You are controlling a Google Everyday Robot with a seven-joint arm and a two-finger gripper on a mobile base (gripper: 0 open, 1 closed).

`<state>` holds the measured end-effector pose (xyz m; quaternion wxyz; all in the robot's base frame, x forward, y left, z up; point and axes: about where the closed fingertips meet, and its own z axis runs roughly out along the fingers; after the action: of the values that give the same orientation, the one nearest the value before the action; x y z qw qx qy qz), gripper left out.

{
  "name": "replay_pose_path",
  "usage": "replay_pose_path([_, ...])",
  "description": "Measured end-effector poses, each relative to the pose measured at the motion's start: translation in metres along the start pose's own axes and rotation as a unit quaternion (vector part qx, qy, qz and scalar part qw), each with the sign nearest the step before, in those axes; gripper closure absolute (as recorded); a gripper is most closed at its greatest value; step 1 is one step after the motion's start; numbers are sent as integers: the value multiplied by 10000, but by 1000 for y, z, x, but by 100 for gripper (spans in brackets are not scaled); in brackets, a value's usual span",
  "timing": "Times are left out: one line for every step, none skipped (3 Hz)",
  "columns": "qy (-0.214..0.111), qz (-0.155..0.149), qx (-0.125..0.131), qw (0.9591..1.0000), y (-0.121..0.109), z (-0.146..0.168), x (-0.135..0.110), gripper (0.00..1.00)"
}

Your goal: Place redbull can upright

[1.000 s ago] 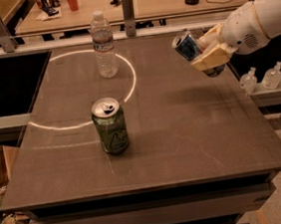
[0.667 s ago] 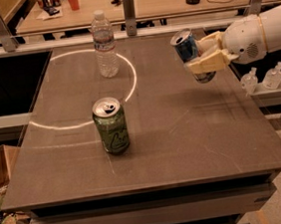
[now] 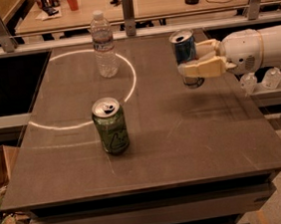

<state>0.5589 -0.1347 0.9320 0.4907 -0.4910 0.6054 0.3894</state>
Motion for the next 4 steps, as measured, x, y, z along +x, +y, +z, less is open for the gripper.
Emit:
replay_pose_path([-5,14,-3,10000,0,1,0,100])
replay_pose_path([-90,239,147,9996,7,-3,14,100])
replay_pose_path([-327,522,319,9976,17,-9,32,100])
replay_pose_path([-750,753,412,9935,23,-12,44,100])
